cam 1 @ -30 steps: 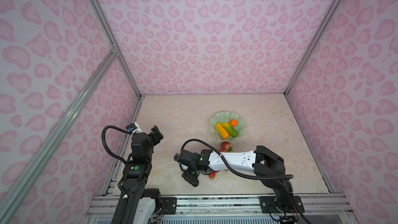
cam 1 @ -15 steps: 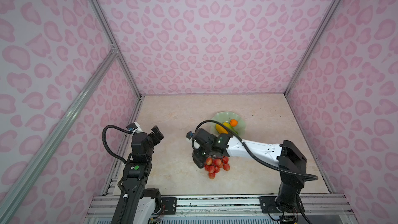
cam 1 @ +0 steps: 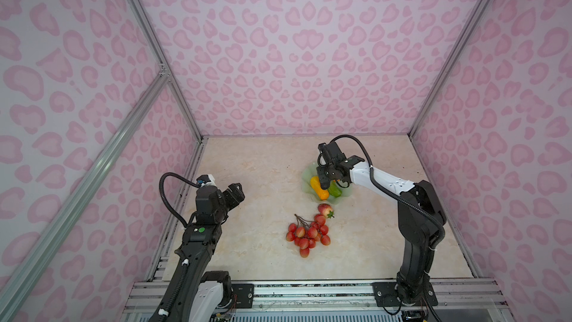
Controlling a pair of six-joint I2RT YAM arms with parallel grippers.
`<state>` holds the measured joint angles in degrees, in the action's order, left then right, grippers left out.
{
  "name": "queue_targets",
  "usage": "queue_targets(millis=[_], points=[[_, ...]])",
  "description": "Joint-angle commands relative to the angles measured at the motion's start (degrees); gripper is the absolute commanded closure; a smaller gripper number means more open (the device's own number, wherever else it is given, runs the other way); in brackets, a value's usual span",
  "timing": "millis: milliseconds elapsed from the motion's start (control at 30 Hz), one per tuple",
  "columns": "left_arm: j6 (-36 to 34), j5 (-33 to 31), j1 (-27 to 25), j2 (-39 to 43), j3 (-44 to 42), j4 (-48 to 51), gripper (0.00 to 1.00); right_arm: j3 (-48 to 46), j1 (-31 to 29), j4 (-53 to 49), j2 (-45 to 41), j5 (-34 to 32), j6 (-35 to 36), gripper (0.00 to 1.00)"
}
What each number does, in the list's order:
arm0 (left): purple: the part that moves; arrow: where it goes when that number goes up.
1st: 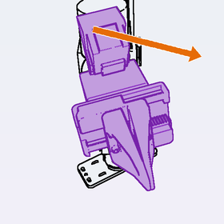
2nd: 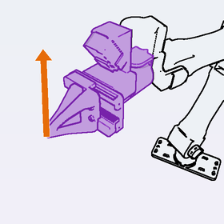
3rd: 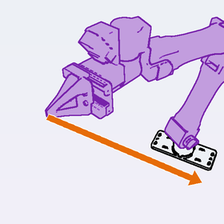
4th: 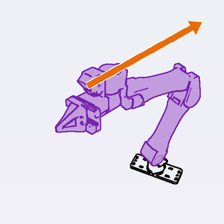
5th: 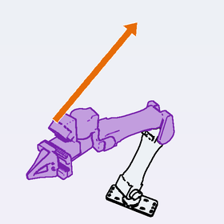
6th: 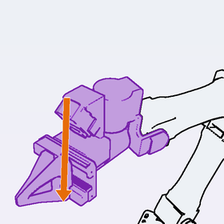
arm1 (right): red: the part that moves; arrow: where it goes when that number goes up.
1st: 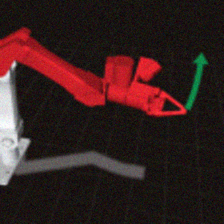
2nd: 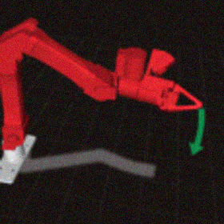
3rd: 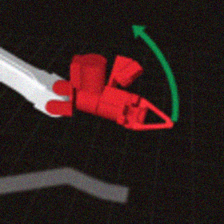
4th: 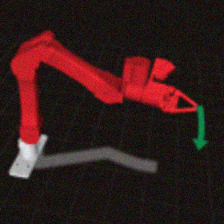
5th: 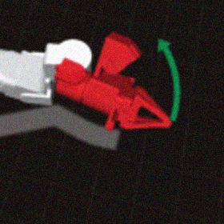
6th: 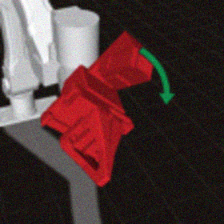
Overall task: Place and organize the fake fruits in the fruit bowl
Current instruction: 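Carry the avocado with the right gripper into the bowl and release, then grasp the lychee bunch stem with the left gripper while the right arm withdraws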
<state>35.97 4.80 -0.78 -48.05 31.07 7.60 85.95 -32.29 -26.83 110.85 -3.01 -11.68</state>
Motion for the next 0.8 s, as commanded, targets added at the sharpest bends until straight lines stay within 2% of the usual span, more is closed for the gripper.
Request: queue_targets(millis=[0,100,233,333,567,767], points=[[1.81,6.58,-1.39,-1.68,-0.74,-3.41,0.16,1.11,0.55,0.25,2.11,-1.03,0.74,0.51],[2.08,7.81,-5.73,-4.65,-0.87,-4.15,0.17,-0.01,0.83,1.59,0.74,-1.41,0.31,0.38],[2.44,8.74,-14.59,-11.85,0.98,-5.2,0.21,-6.45,1.02,6.66,-6.93,-3.02,-1.04,0.23],[2.53,10.06,-20.44,-19.33,3.68,-5.41,0.25,-10.94,1.25,8.44,-13.32,-5.32,-1.51,0.16],[3.23,14.1,-28.81,-34.24,10.06,-6.97,0.33,-21.8,2.66,8.6,-26.79,-5.61,-4.63,0.12],[4.01,16.24,-32.55,-43.37,13.96,-7.67,0.37,-30.49,3.79,8.54,-35.67,-6.18,-7.56,0.12]])
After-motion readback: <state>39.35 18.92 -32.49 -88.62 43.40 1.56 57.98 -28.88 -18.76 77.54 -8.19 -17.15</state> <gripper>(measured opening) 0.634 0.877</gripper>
